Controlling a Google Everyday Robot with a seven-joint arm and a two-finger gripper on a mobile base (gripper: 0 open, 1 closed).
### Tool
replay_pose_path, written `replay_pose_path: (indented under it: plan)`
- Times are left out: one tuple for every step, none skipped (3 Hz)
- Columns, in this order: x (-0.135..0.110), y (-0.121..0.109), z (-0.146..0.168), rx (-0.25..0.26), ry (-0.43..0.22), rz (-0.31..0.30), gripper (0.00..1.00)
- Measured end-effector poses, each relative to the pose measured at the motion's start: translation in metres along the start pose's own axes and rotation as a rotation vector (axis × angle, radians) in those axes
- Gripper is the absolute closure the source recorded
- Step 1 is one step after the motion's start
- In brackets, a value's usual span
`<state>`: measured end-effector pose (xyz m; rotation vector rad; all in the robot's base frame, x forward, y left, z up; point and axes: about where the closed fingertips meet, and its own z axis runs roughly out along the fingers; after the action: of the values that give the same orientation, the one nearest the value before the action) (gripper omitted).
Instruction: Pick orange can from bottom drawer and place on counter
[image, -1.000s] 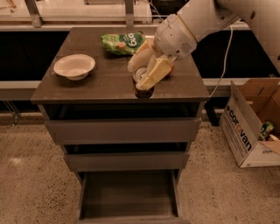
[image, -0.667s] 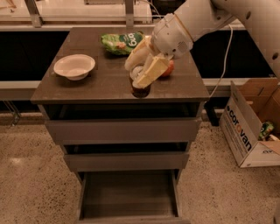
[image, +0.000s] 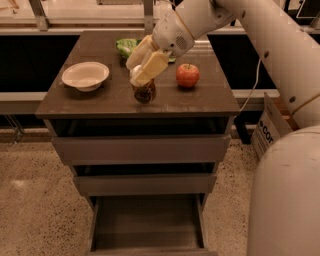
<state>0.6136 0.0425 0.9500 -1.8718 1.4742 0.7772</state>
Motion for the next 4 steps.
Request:
replay_pose_path:
  plan:
    - [0.0,-0.02,0.003,0.066,0.007,0.148,1.0]
    - [-0.002,-0.029,0.001,0.161,0.017,0.271,1.0]
    - [-0.006,-0.04,0.005,0.176,-0.052,0.317,1.0]
    - [-0.003,-0.056,0.009,0.206,-0.146,0.357,1.0]
